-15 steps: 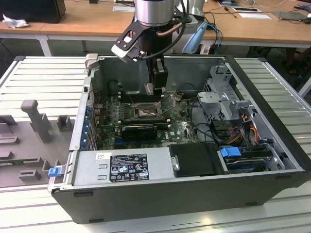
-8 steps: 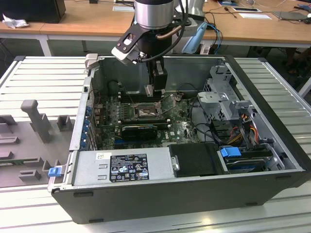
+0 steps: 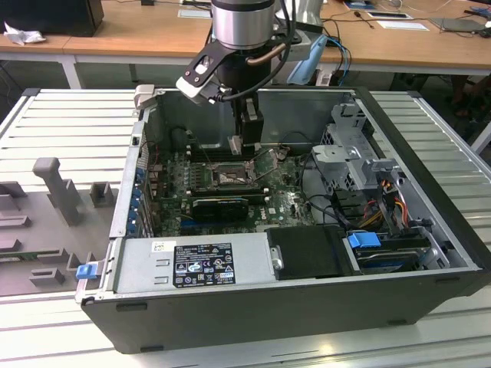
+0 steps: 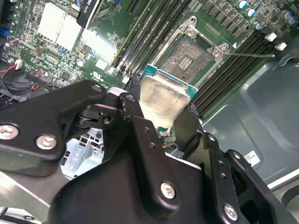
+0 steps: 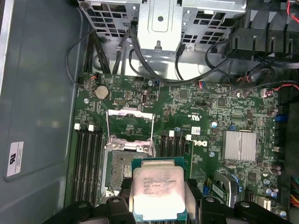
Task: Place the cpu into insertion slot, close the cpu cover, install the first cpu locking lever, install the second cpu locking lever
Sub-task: 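Place the cpu into insertion slot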
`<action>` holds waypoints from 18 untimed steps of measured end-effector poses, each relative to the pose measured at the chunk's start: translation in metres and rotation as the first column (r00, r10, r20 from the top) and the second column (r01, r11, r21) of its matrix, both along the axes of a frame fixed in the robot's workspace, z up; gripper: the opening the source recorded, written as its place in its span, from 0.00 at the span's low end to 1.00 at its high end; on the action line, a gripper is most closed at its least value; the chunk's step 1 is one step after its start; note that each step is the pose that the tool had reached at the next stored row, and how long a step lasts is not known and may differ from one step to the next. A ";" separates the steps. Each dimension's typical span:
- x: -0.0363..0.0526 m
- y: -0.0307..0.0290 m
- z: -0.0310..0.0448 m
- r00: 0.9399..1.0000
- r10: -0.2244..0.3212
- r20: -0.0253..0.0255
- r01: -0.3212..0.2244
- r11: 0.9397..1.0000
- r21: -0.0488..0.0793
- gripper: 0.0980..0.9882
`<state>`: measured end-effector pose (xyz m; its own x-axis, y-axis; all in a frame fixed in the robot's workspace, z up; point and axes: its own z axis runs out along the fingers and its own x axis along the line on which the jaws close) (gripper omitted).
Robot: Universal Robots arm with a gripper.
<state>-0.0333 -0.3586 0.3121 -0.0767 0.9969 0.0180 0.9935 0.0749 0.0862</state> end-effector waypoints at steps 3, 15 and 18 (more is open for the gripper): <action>0.0000 0.0000 -0.0020 1.000 -0.004 0.000 0.004 1.000 0.000 0.48; -0.0002 0.0003 -0.0143 0.998 -0.061 -0.002 0.061 0.998 0.000 0.48; -0.0002 0.0004 -0.0155 0.998 -0.061 -0.003 0.061 0.998 0.000 0.48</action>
